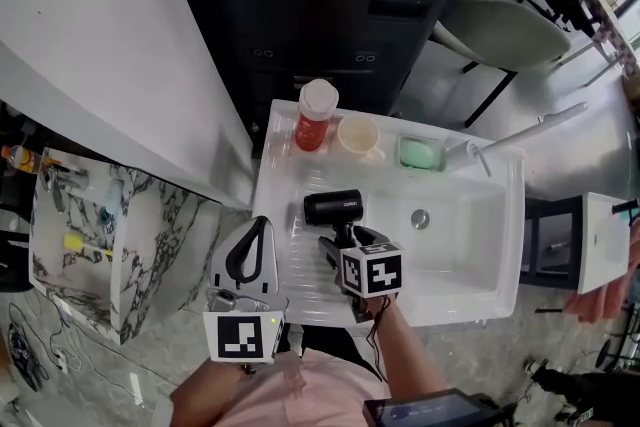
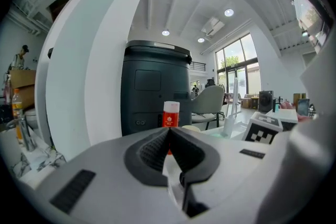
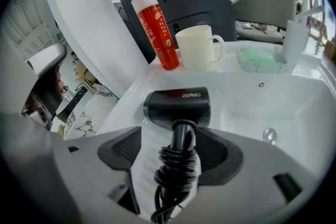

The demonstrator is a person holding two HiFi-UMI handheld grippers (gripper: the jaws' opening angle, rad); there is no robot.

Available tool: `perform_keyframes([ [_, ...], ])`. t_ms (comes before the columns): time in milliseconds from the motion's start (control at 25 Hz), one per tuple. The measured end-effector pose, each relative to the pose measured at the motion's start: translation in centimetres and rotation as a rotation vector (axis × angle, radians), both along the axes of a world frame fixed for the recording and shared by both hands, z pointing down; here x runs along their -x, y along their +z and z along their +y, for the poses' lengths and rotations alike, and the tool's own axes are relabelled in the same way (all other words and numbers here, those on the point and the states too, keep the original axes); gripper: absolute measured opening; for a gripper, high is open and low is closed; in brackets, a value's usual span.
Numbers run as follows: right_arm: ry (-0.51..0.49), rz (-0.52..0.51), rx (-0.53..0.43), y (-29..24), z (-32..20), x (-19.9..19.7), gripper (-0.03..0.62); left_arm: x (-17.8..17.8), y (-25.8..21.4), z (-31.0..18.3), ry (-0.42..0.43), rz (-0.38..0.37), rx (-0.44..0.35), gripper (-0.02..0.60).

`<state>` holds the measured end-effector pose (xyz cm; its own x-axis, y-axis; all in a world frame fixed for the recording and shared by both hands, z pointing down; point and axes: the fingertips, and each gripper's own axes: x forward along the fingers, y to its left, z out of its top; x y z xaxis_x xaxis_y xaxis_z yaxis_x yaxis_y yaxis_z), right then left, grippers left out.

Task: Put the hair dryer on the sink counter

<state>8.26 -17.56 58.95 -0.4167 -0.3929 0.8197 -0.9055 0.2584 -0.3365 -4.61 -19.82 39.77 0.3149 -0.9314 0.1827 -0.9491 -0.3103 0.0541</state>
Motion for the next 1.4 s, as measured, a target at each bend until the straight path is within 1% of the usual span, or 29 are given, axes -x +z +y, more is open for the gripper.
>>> perform_keyframes([
  [320,0.019,0.004,-0.057,-0.7,-1.1,-0.6,0.331,-0.6,-0.1,0.8,0.024,-0.004,0.002,0.009],
  [800,0.029,0.0,-0.076,-1.0,-1.2,-1.3,0.331,-1.2,-0.2,0.7,0.029,-0.011,0.0,0.009],
  [960,0.042,-0.003,-0.099,-2.1,-1.1,-1.6,0.331,-1.6,-0.5,0.8,0.041,-0.009,-0.01,0.009],
  [1040,0.053,-0.009,-0.126,-3.5,-0.9,-1.7,0.331,-1.9,-1.1,0.9,0.05,-0.008,-0.022,0.009],
  [1160,0.093,-0.026,-0.227,-7.4,-0.8,-2.1,0.298,-2.1,-2.8,1.0,0.058,0.004,-0.049,0.009],
  [1280,0.127,-0.023,-0.397,-12.9,-1.0,-2.4,0.222,-2.1,-5.8,0.9,0.06,0.023,-0.099,0.009],
  [1320,0.139,-0.014,-0.459,-14.8,-1.0,-2.5,0.191,-2.1,-6.9,0.9,0.063,0.028,-0.118,0.009],
  [1400,0.172,0.006,-0.58,-18.4,-0.9,-2.9,0.083,-2.2,-9.1,1.0,0.069,0.039,-0.144,0.009],
])
